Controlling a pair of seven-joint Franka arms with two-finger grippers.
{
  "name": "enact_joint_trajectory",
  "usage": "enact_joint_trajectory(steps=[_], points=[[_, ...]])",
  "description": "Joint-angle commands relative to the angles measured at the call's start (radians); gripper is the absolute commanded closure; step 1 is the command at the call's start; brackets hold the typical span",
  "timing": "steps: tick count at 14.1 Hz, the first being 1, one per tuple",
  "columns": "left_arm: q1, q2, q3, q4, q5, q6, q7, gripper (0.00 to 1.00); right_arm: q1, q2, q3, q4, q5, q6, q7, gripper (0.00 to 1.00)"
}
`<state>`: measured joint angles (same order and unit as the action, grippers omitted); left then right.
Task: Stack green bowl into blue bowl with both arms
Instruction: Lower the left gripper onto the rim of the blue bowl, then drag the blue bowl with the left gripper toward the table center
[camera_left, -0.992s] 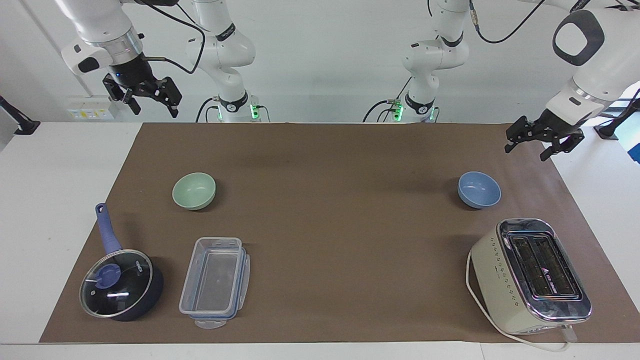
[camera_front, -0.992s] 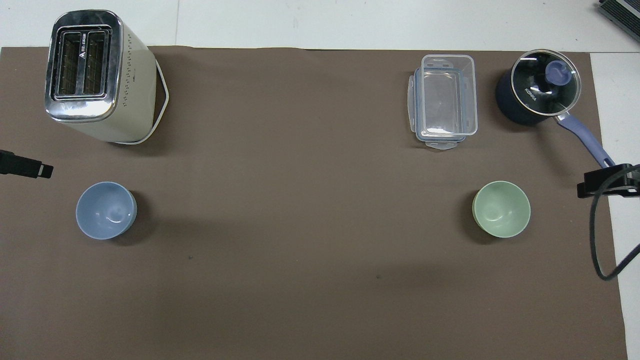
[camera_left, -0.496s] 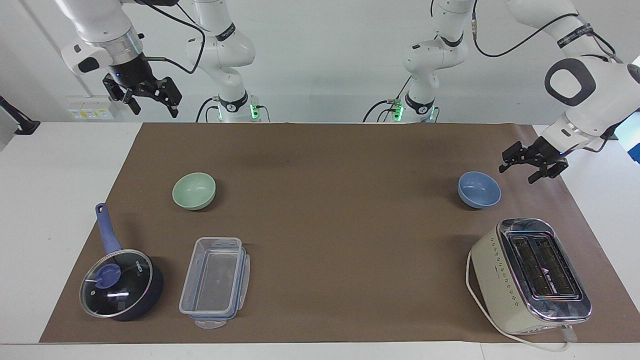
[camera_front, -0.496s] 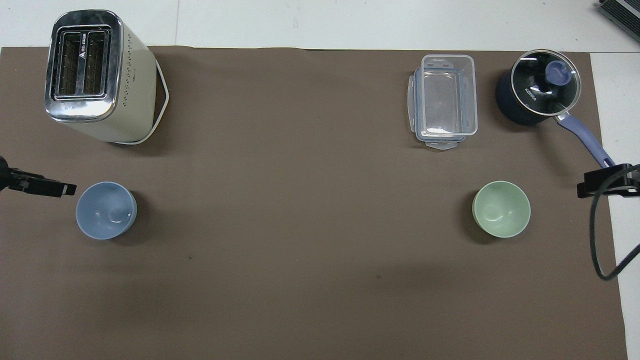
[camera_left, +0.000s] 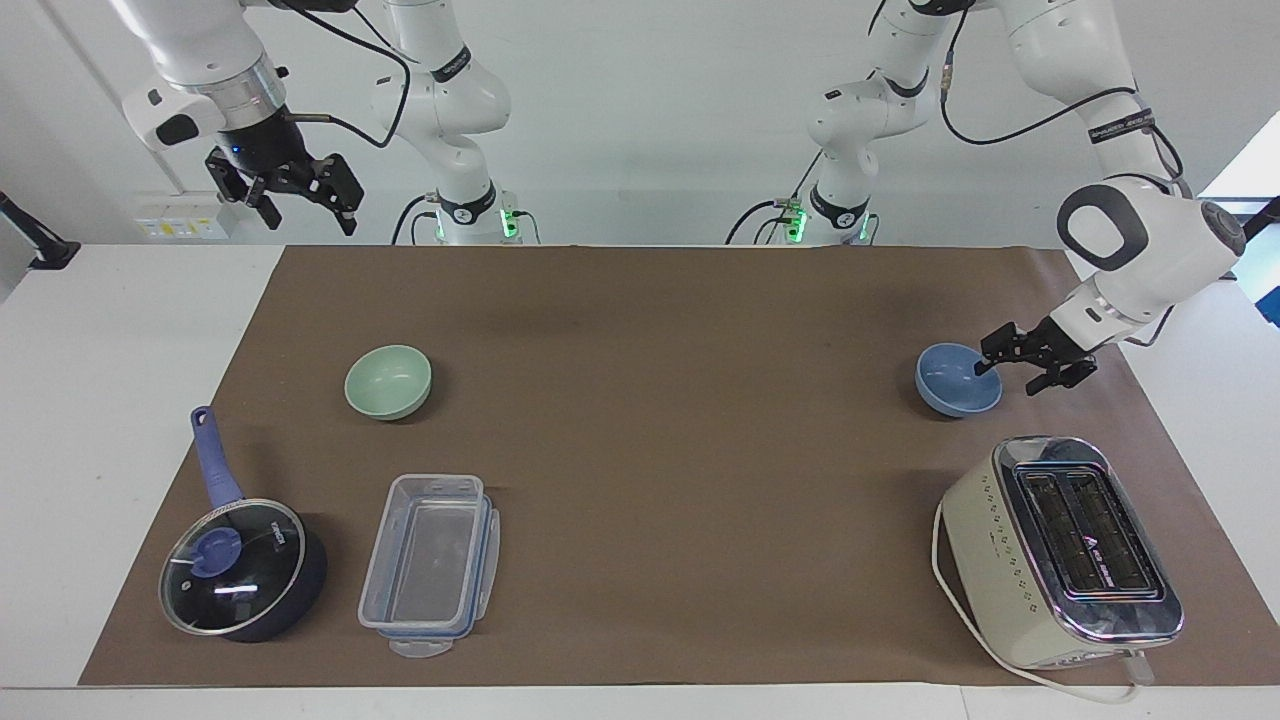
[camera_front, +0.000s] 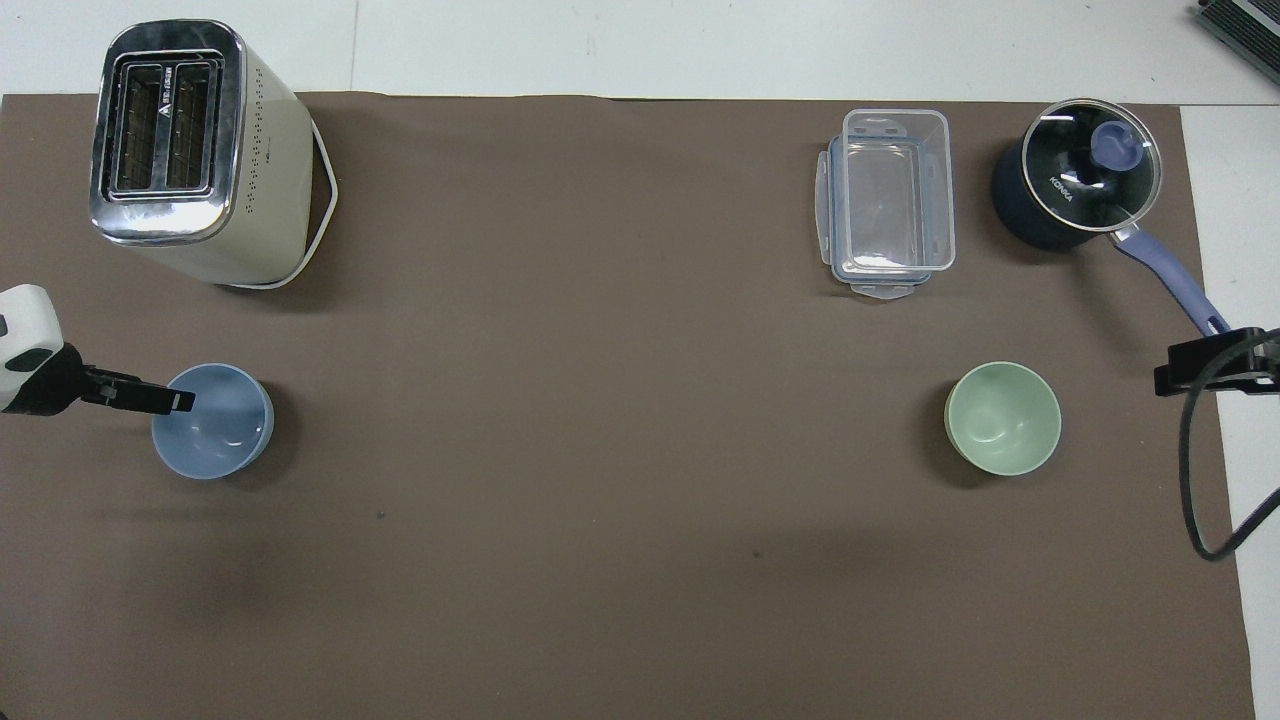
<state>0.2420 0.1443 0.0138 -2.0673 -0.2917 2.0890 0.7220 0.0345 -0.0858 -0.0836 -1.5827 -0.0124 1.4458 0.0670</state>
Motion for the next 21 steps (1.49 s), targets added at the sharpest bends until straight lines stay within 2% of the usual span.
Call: enact_joint_trajectory(steps=[1, 2, 3, 4, 7, 8, 11, 16, 18, 21], points=[[0.017, -0.005, -0.008, -0.049, -0.021, 0.055, 0.028, 0.14, 0.001, -0.006, -0.004, 0.001, 0.003, -0.005, -0.021, 0.00], [0.017, -0.009, -0.008, -0.066, -0.021, 0.066, 0.027, 0.21, 0.001, -0.006, -0.004, 0.001, 0.003, -0.005, -0.021, 0.00], [0.017, -0.012, -0.008, -0.076, -0.021, 0.077, 0.024, 0.40, -0.001, -0.006, -0.004, 0.001, 0.005, -0.005, -0.021, 0.00], [0.017, -0.014, -0.006, -0.079, -0.021, 0.078, 0.024, 0.53, 0.001, -0.006, -0.004, 0.001, 0.003, -0.005, -0.021, 0.00], [0.017, -0.015, -0.006, -0.079, -0.021, 0.074, 0.028, 0.91, 0.001, -0.006, -0.004, 0.001, 0.003, -0.005, -0.021, 0.00], [0.019, -0.015, -0.005, -0.079, -0.021, 0.068, 0.033, 1.00, 0.001, -0.006, -0.004, 0.001, 0.003, -0.005, -0.021, 0.00], [0.030, -0.020, -0.005, -0.077, -0.021, 0.045, 0.033, 1.00, 0.001, -0.006, -0.004, 0.001, 0.005, -0.005, -0.022, 0.00], [0.010, -0.126, -0.005, -0.118, -0.021, 0.013, 0.024, 1.00, 0.001, -0.006, -0.004, 0.001, 0.005, -0.005, -0.022, 0.00], [-0.030, -0.181, -0.005, -0.171, -0.021, 0.014, -0.002, 1.00, 0.001, -0.006, -0.004, 0.001, 0.003, -0.005, -0.021, 0.00], [-0.113, -0.219, -0.005, -0.198, -0.020, 0.016, -0.105, 1.00, 0.001, -0.006, -0.004, 0.001, 0.003, -0.005, -0.022, 0.00]])
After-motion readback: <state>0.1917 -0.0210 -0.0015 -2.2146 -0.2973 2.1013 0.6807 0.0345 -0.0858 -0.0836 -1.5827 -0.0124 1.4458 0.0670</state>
